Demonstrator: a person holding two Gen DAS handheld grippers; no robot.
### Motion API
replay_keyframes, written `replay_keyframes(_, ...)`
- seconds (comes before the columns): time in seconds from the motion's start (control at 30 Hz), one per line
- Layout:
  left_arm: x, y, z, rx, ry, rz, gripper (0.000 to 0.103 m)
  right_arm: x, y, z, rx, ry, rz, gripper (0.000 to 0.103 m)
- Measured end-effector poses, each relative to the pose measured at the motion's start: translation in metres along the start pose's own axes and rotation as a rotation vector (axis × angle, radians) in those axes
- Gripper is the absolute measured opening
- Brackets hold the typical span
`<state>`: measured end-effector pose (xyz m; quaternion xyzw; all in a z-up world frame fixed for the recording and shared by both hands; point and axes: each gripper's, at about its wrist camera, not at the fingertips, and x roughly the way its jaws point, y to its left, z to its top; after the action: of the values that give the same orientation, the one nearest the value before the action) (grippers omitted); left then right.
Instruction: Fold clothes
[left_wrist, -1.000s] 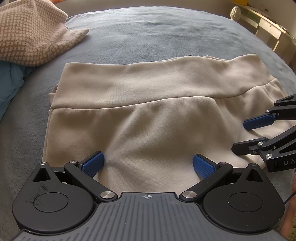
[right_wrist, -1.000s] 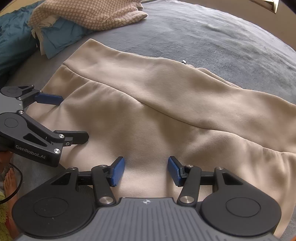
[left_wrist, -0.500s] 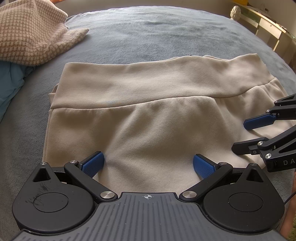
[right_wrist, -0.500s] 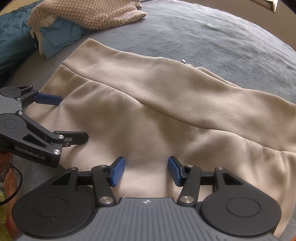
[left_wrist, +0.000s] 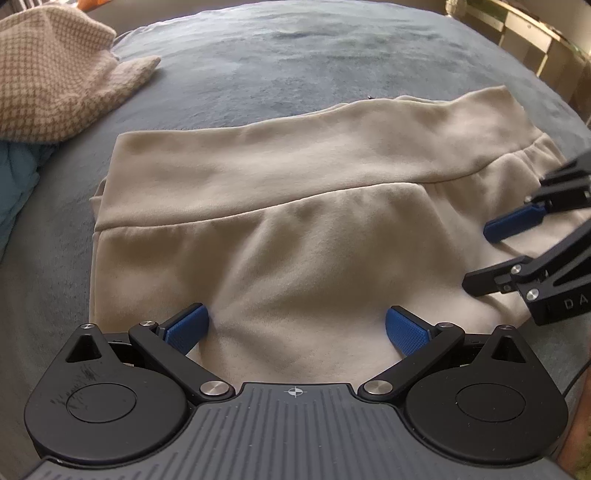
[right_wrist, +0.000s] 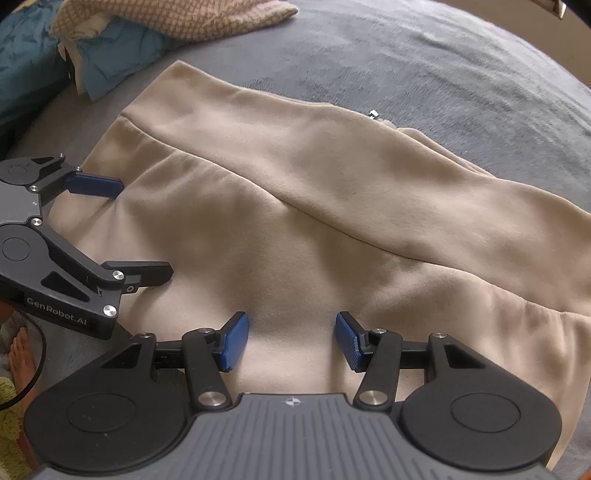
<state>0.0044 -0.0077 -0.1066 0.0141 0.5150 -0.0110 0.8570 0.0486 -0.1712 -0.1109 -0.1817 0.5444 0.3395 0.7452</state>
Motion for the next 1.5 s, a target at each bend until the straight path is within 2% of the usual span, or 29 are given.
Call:
replay_keyframes(0.17,-0.012,0.004,0.004,0.021,0.023,-0.013,0.103,0.004,-0.005,0.011,0.000,0.077,0.018,0.056)
replay_keyframes(0.33,-0.024,0.011,0.005,0.034,-0.004,-0.051,0.103,0.007,-0.008,0.019,-0.022,0.143,0.046,0.057)
replay_keyframes(0.43,-0.026,0.011,0.008,0.050,-0.032,-0.101,0.103,0.009,-0.009,0.021,-0.024,0.160,0.051,0.057)
replay_keyframes(0.67,-0.012,0.005,0.016,0.111,-0.072,-0.163,0.103,0.011,-0.009,0.020,-0.008,0.178,0.051,0.057)
replay_keyframes(0.73,-0.001,0.005,0.011,0.120,-0.061,-0.150,0.103,0.011,-0.010,0.016,-0.002,0.164,0.054,0.058)
replay_keyframes(0.8,0.005,0.002,0.003,0.152,-0.081,-0.117,0.103,0.010,-0.011,0.011,-0.002,0.146,0.062,0.059)
replay_keyframes(0.93,0.006,0.002,-0.005,0.166,-0.141,-0.114,0.103,0.008,-0.014,0.005,-0.011,0.127,0.082,0.060)
replay_keyframes(1.1,0.005,0.008,-0.012,0.186,-0.188,-0.138,0.103,0.013,-0.016,0.016,-0.057,0.203,0.101,0.061)
replay_keyframes(1.23,0.003,0.012,-0.018,0.198,-0.223,-0.165,0.103,0.019,-0.009,0.022,-0.064,0.255,0.073,0.062)
replay_keyframes(1.5,0.006,0.023,-0.022,0.196,-0.271,-0.233,0.103,0.022,0.006,0.024,-0.032,0.307,-0.011,0.065)
